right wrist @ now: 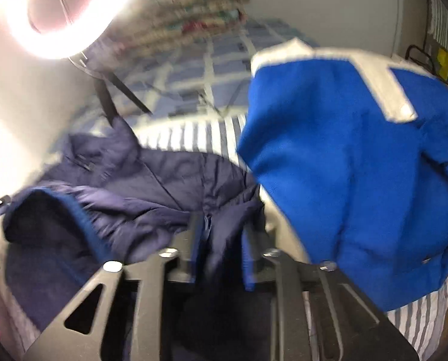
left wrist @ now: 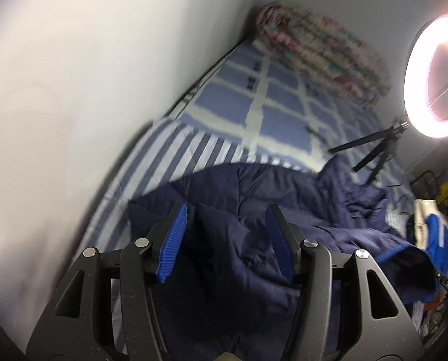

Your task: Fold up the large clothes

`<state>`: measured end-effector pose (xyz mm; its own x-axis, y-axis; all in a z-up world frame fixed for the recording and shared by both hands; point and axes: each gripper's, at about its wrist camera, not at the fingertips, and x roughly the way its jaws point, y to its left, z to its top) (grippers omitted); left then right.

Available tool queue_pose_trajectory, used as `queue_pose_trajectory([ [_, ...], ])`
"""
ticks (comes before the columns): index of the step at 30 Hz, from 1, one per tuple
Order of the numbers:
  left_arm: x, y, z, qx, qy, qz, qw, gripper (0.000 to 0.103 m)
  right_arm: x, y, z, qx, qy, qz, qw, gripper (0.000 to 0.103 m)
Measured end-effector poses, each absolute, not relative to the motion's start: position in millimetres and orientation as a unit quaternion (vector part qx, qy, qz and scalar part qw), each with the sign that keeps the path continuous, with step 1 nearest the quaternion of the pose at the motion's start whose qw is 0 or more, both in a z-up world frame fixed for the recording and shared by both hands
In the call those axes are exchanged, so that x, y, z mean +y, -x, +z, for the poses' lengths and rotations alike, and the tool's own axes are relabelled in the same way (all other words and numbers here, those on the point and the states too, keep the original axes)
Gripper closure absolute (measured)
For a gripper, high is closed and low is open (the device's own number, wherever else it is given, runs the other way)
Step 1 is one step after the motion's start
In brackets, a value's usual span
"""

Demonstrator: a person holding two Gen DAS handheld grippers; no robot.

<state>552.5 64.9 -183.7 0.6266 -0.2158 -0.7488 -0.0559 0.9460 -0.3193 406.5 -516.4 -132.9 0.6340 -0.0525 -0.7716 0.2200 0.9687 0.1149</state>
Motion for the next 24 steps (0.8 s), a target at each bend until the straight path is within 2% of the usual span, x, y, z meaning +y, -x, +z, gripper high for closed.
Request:
queue_pose_trajectory([
  [5,89.6,-513.3,-174.8,0.418,0.133,-0.076,0.895,0.047,-525.6,-358.2,-116.4,0.395,-0.115,-0.029,0.911,0.065],
  [8,92.9,-502.4,-195.0,0.444,0.109,-0.078,0.886,0.047,-511.0,-341.7,-143.5,0.440,-0.084,0.021,0.894,0.092],
  [9,91.3,-503.3,-205.3,0.461,0.101,-0.083,0.878,0.048,-504.2,-341.5,-153.0,0.455,-0.067,0.029,0.888,0.093],
  [14,61.0,-521.8,-239.2,0.506,0.076,-0.099,0.854,0.052,-476.6,-374.0,-183.9,0.485,-0.032,0.049,0.872,0.093],
  [20,16.3,-566.5,-236.5,0.492,0.064,-0.096,0.863,0.052,-460.2,-433.2,-185.6,0.471,-0.014,0.034,0.881,0.093],
  [24,5.7,-602.1,-226.0,0.469,0.119,-0.090,0.871,0.052,-473.7,-462.2,-172.8,0.429,-0.055,0.008,0.902,0.093],
])
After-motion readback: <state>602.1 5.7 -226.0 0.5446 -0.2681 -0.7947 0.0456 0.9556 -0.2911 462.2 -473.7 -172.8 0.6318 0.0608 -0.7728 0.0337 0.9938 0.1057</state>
